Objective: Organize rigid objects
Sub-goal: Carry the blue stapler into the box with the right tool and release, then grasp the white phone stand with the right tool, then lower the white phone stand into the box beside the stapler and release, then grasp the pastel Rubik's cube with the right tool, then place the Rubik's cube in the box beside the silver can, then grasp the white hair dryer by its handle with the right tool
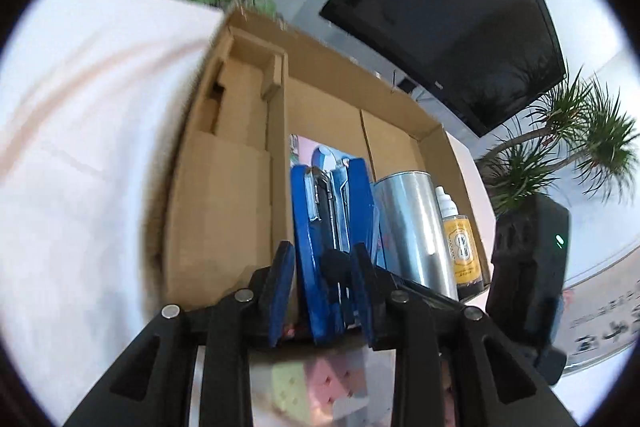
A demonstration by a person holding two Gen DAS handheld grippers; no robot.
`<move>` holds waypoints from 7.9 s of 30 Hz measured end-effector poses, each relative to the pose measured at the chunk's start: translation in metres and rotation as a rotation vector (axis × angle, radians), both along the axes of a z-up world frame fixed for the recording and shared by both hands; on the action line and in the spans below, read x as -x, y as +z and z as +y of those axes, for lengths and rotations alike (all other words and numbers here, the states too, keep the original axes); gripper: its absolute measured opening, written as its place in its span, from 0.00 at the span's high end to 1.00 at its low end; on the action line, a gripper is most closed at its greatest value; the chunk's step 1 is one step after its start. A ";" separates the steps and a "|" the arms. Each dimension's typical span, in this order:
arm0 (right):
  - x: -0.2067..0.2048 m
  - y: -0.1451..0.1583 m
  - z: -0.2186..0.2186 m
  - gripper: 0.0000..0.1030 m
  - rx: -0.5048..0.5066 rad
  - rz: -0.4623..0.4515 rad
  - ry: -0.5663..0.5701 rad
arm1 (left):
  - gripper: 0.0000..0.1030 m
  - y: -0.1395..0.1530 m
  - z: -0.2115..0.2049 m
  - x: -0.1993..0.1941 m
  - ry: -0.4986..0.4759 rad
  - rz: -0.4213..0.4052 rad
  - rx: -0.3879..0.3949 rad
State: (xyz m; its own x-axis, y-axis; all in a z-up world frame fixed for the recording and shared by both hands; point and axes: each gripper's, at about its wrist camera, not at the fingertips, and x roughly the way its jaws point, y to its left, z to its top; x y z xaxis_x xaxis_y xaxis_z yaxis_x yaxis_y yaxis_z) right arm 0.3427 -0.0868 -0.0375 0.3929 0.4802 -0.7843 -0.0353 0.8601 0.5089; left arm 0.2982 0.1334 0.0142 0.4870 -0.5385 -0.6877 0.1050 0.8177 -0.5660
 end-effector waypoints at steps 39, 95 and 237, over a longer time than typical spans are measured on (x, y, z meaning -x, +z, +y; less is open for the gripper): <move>0.208 -0.053 -0.136 0.35 -0.307 0.114 0.081 | 0.63 -0.080 -0.133 0.145 -0.208 0.226 0.176; 0.057 0.051 -0.040 0.48 0.129 -0.288 0.259 | 0.68 -0.013 -0.082 -0.006 -0.113 0.040 0.049; 0.141 0.073 -0.018 0.78 0.385 -0.410 0.268 | 0.11 0.084 0.039 0.157 0.238 -0.317 -0.391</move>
State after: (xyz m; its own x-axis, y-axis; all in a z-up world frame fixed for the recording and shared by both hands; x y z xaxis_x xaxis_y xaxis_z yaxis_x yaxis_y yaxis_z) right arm 0.2017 -0.1047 0.0353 0.6039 0.3162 -0.7317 -0.4017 0.9136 0.0633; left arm 0.1416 0.1727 0.0982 0.7795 -0.1227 -0.6142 0.0079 0.9825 -0.1863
